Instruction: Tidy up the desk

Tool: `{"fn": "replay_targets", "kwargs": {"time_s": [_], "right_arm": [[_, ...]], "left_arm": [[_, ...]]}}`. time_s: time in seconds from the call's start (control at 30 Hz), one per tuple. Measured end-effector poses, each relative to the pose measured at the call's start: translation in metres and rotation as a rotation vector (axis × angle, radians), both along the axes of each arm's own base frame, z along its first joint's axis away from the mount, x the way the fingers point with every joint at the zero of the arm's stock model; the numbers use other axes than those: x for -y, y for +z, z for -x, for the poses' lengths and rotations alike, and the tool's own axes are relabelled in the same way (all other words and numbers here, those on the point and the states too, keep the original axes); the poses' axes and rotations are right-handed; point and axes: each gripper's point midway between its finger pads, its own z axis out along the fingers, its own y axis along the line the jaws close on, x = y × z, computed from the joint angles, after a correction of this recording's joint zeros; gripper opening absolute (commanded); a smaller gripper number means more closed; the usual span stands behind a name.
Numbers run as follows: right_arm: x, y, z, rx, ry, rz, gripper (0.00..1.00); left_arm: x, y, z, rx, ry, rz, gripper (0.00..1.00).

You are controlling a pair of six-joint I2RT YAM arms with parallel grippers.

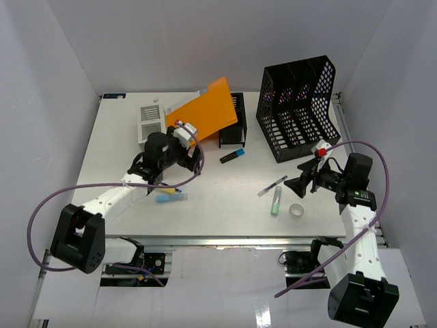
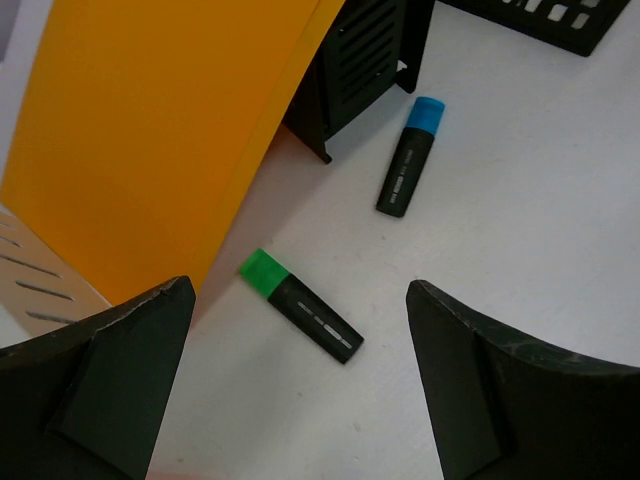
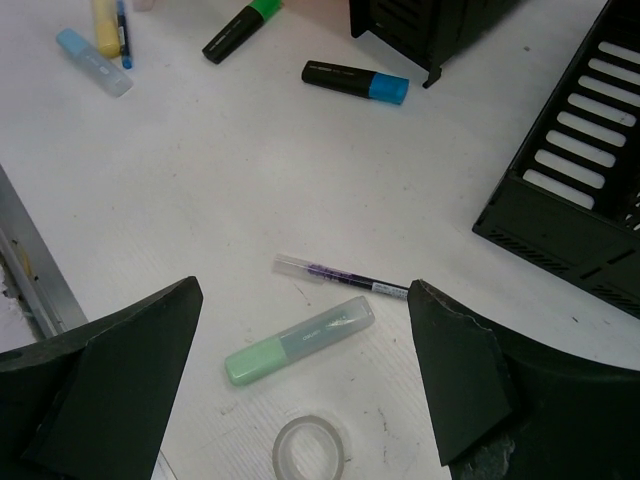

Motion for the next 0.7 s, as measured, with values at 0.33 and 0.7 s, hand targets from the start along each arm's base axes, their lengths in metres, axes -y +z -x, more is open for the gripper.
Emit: {"fn": "replay_targets", "kwargs": {"time_s": [0.33,0.7], "right_arm": [[-0.009,0.017,0.011,0.085,0.061,-0.012,0.9],[-0.009,0.013,0.01,0.062,0.058,-0.015,0.9]], "left_arm": [[0.033,-0.038,-0.05,0.162,0.081,-0.234,0.91],[0.031,-0.051,-0.12,0.286,0.321,-0.322,0.75]]}}
